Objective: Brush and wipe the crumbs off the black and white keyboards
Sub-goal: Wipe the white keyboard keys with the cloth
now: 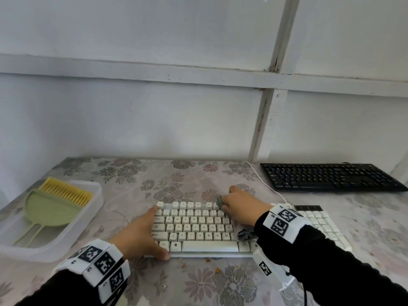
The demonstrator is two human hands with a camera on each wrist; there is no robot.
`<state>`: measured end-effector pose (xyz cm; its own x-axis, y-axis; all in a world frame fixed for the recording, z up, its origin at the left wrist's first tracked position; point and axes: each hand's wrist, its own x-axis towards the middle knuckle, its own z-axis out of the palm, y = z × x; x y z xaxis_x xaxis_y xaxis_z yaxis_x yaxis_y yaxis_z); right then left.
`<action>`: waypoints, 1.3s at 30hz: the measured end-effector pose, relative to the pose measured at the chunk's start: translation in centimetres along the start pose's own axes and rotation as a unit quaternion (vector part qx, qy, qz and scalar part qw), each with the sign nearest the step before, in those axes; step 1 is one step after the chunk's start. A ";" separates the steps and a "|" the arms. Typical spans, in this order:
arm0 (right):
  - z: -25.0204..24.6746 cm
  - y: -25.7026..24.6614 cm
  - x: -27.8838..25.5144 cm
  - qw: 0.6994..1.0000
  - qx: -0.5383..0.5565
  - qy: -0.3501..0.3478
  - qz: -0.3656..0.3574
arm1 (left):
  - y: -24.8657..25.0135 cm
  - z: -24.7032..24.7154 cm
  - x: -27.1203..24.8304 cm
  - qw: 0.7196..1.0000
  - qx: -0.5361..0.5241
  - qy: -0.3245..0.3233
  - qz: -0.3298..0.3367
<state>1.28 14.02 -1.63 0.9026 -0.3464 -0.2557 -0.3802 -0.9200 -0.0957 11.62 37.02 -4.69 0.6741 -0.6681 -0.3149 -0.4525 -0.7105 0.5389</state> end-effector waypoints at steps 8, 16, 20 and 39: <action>-2.5 -2.7 1.3 0.999 0.007 0.031 0.006 | 0.1 -0.1 0.0 1.000 -0.001 0.000 -0.005; -1.8 -12.5 3.7 0.990 0.008 0.001 -0.144 | 0.1 -0.3 0.0 0.999 -0.027 -0.003 0.025; -0.2 -11.5 3.7 0.991 -0.025 0.024 -0.132 | -0.1 -0.2 0.2 1.000 -0.015 0.002 0.022; -0.5 -1.3 1.2 1.000 0.005 0.022 -0.009 | -0.5 0.2 0.5 1.000 0.013 0.009 0.008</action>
<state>3.01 14.74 -1.36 0.9176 -0.3373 -0.2104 -0.3652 -0.9244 -0.1105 12.07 37.00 -5.29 0.6769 -0.6751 -0.2933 -0.4780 -0.7062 0.5223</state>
